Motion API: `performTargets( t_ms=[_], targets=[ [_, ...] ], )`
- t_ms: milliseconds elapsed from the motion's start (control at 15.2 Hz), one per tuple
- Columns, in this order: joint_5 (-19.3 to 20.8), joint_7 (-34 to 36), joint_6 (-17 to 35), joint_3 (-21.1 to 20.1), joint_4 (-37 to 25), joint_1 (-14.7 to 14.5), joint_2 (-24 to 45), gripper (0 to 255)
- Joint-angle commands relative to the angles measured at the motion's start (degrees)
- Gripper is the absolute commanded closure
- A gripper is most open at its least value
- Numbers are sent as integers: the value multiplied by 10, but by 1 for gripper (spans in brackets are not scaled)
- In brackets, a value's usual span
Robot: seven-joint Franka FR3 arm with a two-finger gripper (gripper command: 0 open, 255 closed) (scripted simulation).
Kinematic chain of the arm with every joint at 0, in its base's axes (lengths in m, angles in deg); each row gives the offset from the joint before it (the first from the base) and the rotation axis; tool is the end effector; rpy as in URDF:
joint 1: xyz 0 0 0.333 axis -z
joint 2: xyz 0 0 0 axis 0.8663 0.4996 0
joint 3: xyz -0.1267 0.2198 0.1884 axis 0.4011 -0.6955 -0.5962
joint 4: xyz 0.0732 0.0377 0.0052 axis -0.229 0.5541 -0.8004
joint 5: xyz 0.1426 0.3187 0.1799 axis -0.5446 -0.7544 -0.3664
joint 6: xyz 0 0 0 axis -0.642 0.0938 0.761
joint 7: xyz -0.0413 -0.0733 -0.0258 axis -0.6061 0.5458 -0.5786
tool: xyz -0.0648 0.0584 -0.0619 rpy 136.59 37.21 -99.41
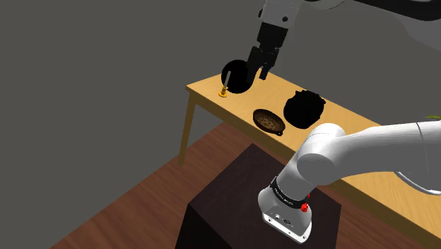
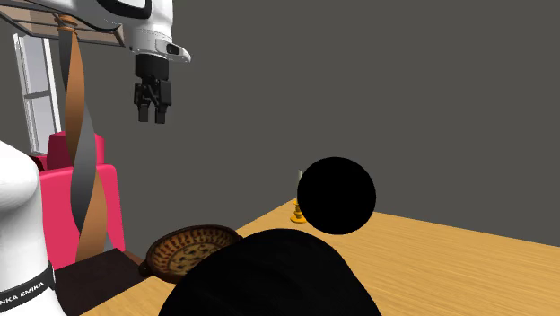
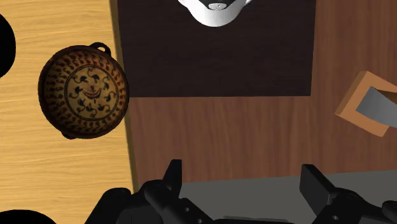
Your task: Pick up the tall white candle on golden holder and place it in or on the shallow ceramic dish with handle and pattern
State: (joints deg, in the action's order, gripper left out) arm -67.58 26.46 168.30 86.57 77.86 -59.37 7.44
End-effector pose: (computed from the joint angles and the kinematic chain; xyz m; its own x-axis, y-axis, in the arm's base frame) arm 0.2939 -0.0070 0.5794 0.9969 -0.0158 -0.0775 -0.0193 -0.9988 -0.0450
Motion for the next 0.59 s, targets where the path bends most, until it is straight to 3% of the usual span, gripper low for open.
performTargets(
  t_ms=[0, 528],
  targets=[
    [0, 0, 0, 0, 0, 0, 0, 0],
    [64, -92, 79, 53, -36, 11, 152, 0]
  ],
)
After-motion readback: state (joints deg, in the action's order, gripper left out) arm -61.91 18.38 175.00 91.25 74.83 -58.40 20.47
